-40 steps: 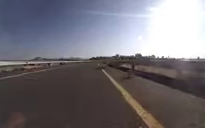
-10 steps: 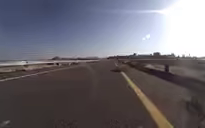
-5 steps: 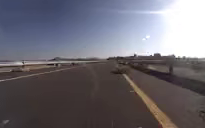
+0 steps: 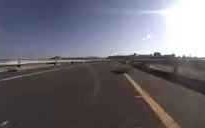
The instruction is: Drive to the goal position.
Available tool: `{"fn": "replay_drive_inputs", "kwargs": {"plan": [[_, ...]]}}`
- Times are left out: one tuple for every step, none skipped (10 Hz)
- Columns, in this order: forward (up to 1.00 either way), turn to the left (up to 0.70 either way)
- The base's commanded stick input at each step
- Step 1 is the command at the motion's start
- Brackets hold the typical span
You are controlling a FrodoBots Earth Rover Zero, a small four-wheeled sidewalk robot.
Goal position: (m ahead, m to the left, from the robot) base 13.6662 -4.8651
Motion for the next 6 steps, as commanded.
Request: {"fn": "replay_drive_inputs", "kwargs": {"plan": [[0.70,0.00],[0.70,0.00],[0.70,0.00],[0.70,0.00],[0.70,0.00],[0.70,0.00]]}}
